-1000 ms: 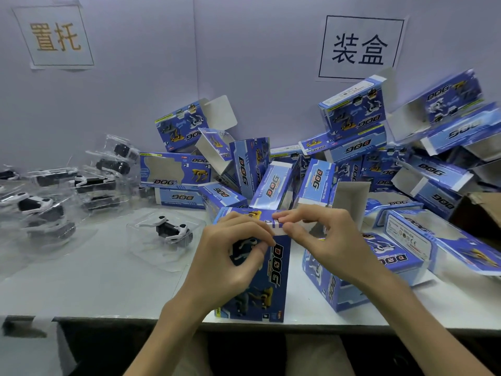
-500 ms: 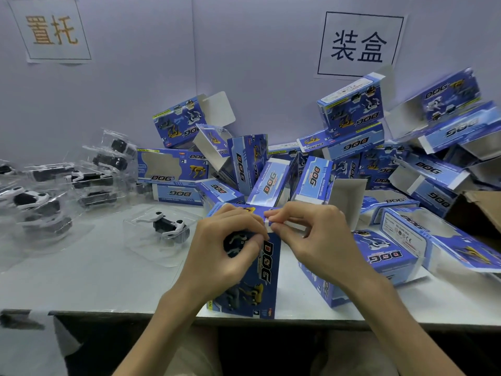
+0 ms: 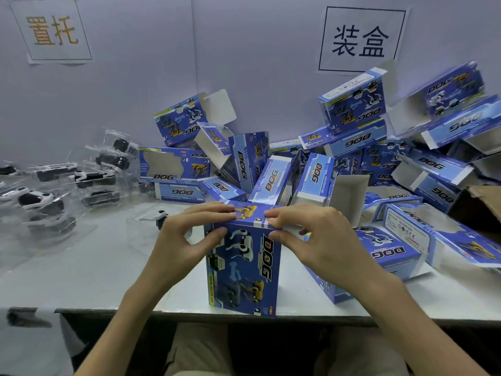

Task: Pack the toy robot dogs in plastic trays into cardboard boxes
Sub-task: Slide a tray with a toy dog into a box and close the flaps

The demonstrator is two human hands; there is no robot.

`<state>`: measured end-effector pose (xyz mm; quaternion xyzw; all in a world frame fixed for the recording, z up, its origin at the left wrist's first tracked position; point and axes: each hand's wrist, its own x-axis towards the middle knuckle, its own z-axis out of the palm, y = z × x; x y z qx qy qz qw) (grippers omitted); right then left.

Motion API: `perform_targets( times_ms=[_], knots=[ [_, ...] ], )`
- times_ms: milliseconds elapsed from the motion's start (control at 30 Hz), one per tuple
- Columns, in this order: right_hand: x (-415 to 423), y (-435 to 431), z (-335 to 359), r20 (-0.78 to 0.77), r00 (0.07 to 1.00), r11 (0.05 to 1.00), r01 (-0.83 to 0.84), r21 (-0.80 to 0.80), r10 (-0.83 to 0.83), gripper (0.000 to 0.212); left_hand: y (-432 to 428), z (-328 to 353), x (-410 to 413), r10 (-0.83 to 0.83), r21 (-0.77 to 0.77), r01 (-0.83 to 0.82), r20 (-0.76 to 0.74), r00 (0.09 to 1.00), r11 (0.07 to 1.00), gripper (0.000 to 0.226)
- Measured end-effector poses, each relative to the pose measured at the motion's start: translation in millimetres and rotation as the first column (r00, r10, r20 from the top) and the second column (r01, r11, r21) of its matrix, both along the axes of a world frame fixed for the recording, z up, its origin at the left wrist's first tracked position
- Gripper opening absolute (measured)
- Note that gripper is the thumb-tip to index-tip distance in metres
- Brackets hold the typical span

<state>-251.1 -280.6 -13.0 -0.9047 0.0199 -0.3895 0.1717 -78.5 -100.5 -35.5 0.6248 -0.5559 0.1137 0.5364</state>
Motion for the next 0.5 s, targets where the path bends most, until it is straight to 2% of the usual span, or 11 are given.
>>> perform_targets(
  times_ms=[100, 233, 333, 500],
  knots=[
    [1.3, 0.0, -3.8, 0.038, 0.999, 0.999, -0.015, 0.030, 0.014, 0.012, -1.8, -3.5, 2.0, -0.049, -0.026, 0.046, -0.111, 0.993, 0.999, 0.030],
    [3.4, -0.2, -7.3, 0.068, 0.997, 0.998, -0.045, 0.038, 0.043, 0.006, -3.0, -3.6, 4.6, -0.108, -0.074, 0.094, -0.230, 0.967, 0.993, 0.023],
    [5.2, -2.3, -8.5, 0.085, 0.995, 0.997, -0.064, 0.039, 0.060, 0.008, -4.4, -5.6, 5.2, -0.075, -0.065, 0.062, -0.232, 0.970, 0.996, 0.021],
    [9.2, -5.0, -14.2, 0.117, 0.986, 0.993, -0.119, 0.014, 0.117, 0.004, -7.0, -8.0, 6.7, -0.040, -0.070, 0.030, -0.152, 0.987, 0.997, 0.017]
  ],
)
